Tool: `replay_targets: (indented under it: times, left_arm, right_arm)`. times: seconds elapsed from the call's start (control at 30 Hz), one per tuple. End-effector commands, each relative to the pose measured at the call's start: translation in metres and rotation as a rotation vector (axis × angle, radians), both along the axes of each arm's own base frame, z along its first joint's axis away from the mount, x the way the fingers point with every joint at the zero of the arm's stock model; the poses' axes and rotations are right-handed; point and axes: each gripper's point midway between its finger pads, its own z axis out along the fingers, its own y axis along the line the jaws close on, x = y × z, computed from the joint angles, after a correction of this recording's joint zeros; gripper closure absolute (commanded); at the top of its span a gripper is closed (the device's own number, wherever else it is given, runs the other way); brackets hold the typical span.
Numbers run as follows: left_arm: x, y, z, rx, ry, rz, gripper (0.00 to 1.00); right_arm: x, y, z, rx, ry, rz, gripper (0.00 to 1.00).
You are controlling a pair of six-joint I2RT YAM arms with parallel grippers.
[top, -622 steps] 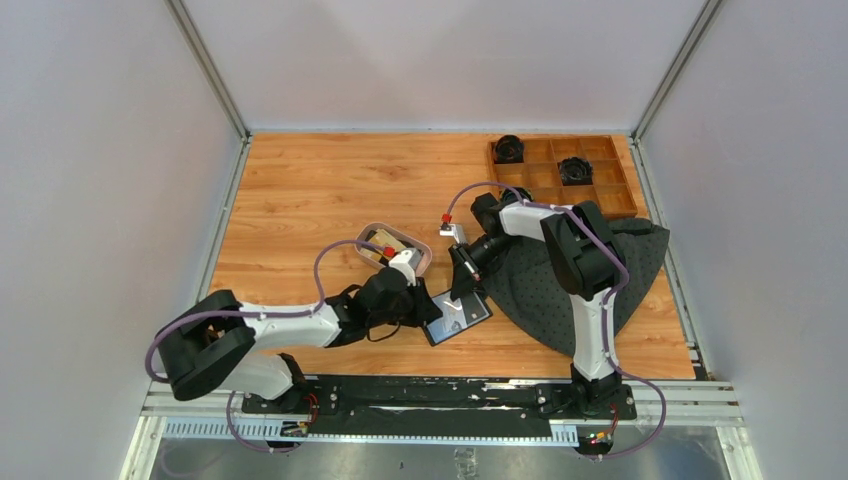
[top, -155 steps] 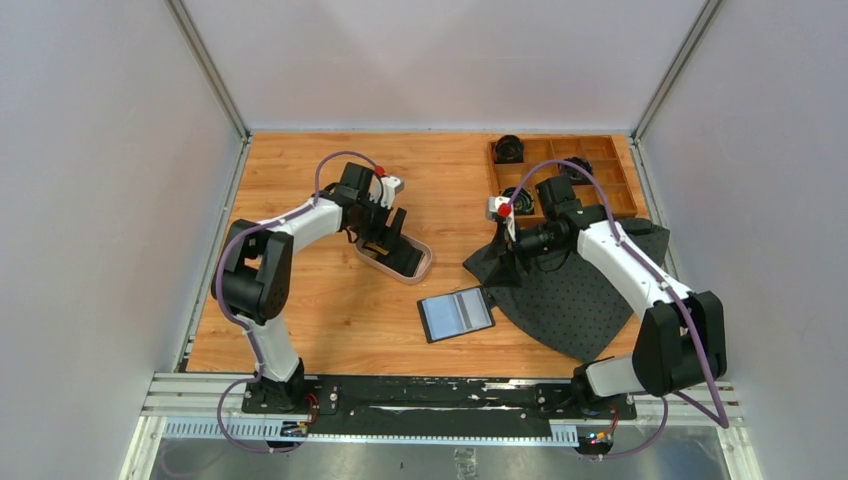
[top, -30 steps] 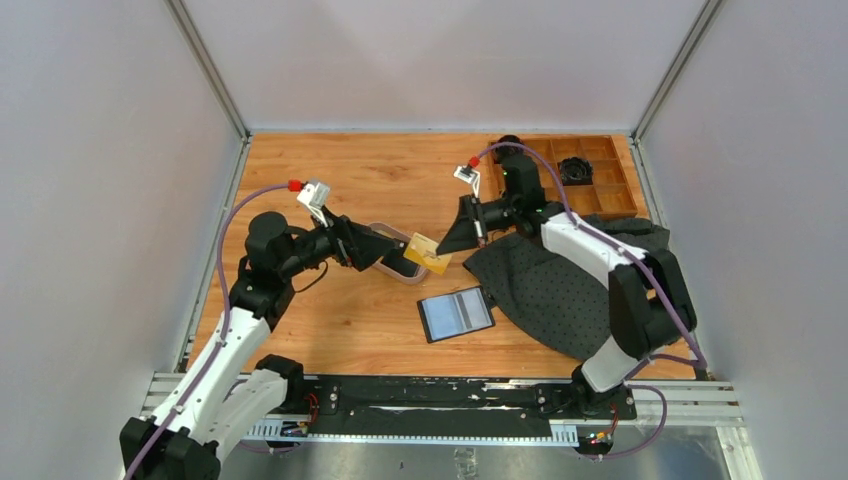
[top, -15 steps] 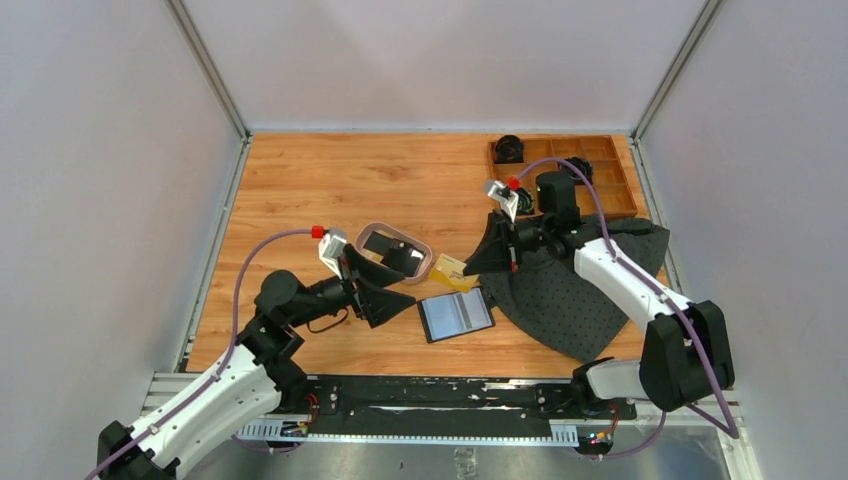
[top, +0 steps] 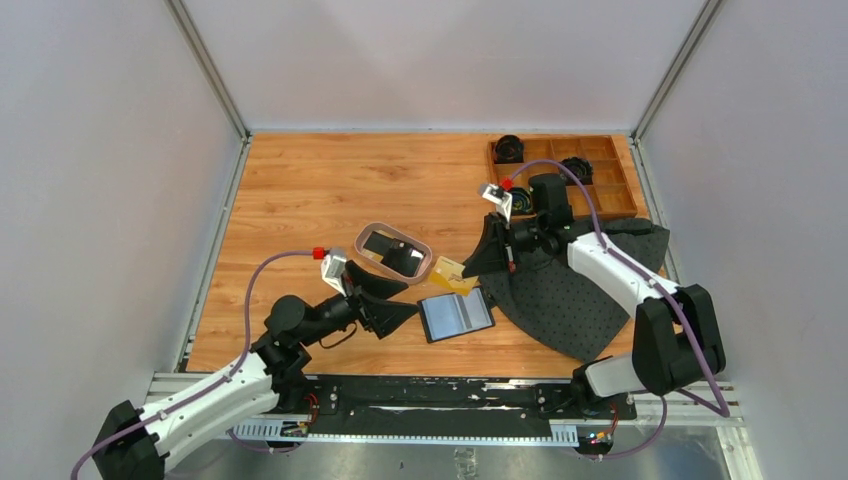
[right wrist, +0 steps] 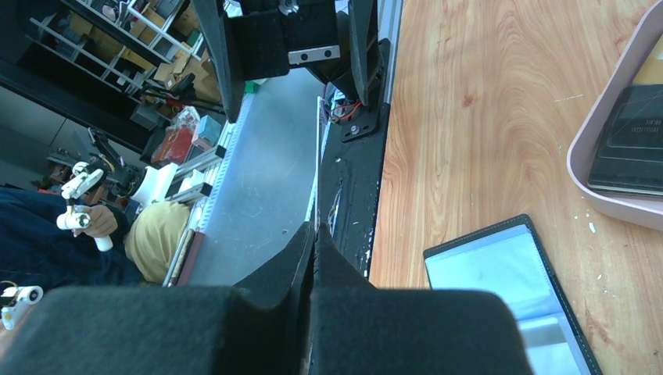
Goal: Put the credit cards into the card holder
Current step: Pick up the credit card from the storage box.
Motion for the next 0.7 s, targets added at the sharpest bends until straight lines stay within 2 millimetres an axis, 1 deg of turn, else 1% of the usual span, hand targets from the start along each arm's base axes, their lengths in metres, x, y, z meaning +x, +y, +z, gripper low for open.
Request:
replay_targets:
  times: [0.0, 0.13, 0.2, 0.27, 0.3, 0.33, 0.37, 0.5, 0.53, 0.6, 0.67]
  left_arm:
    - [0.007, 0.003, 0.007, -0.089, -0.047, 0.061, 0.07]
    - [0.017, 0.004, 0.003, -0.134, -0.006, 0.115, 0.07]
    - [0.022, 0.008, 0.006, -0.193, 0.017, 0.144, 0.08]
    - [0.024, 0.01, 0.016, -0.264, 0.017, 0.154, 0.11]
    - [0.023, 0.011, 0.011, -0.275, 0.03, 0.153, 0.13]
    - [0.023, 0.01, 0.01, -0.284, 0.039, 0.146, 0.17]
    - [0.024, 0.007, 0.008, -0.286, 0.053, 0.137, 0.19]
    - [0.026, -0.004, -0.002, -0.278, 0.097, 0.103, 0.25]
    - [0.028, -0.008, 0.008, -0.307, 0.085, 0.095, 0.27]
    - [0.033, -0.015, 0.01, -0.306, 0.093, 0.087, 0.31]
    - [0.037, -0.022, 0.014, -0.309, 0.092, 0.079, 0.33]
  right_arm:
    - [0.009, 0.0, 0.002, -0.008, 0.021, -0.016, 1.0]
    - [0.016, 0.002, -0.003, -0.038, 0.068, -0.04, 1.0]
    - [0.019, 0.003, -0.005, -0.044, 0.089, -0.048, 1.0]
    - [0.022, 0.004, -0.007, -0.049, 0.096, -0.059, 1.0]
    - [0.024, 0.005, -0.007, -0.05, 0.096, -0.064, 1.0]
    - [0.024, 0.005, -0.008, -0.053, 0.103, -0.068, 1.0]
    - [0.025, 0.005, -0.008, -0.054, 0.107, -0.071, 1.0]
    - [0.026, 0.006, -0.01, -0.059, 0.115, -0.078, 1.0]
    - [0.026, 0.006, -0.011, -0.061, 0.117, -0.08, 1.0]
    - [0.027, 0.006, -0.013, -0.064, 0.126, -0.082, 1.0]
    - [0.027, 0.006, -0.014, -0.065, 0.133, -0.081, 1.0]
